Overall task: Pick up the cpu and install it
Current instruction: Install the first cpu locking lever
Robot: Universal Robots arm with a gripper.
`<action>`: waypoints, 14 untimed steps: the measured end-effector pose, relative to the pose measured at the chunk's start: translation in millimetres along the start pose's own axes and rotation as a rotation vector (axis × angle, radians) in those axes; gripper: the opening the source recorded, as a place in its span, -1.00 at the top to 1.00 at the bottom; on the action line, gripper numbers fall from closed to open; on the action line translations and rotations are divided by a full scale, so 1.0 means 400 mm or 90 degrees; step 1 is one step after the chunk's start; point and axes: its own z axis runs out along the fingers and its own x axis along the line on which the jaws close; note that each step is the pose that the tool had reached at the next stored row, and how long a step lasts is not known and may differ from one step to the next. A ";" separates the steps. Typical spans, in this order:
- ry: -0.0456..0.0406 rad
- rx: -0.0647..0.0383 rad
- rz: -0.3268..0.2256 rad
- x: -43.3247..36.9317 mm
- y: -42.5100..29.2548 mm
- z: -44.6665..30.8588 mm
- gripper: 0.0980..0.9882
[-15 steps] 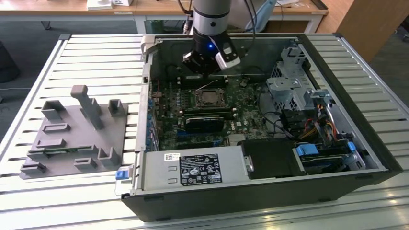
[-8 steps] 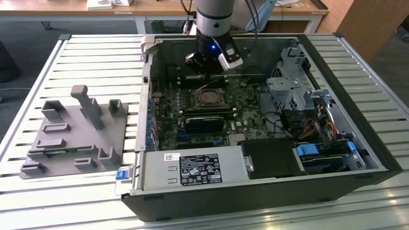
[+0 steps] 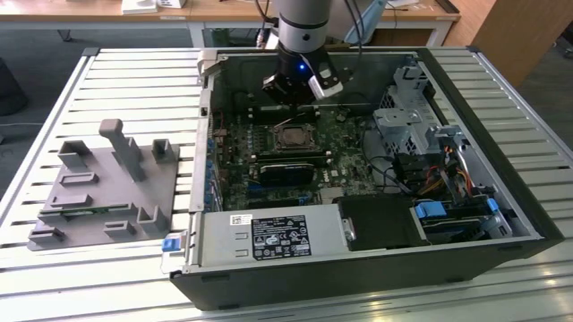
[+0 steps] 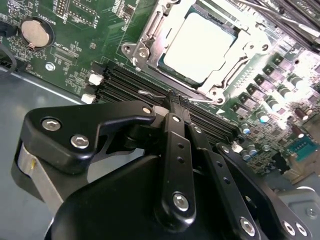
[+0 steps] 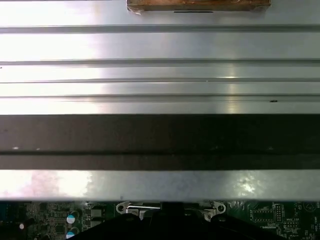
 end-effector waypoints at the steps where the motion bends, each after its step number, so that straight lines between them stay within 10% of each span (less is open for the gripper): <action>1: 0.0000 0.000 0.000 -0.002 0.001 0.001 0.98; 14: 0.0001 0.000 0.000 -0.028 0.007 0.015 0.98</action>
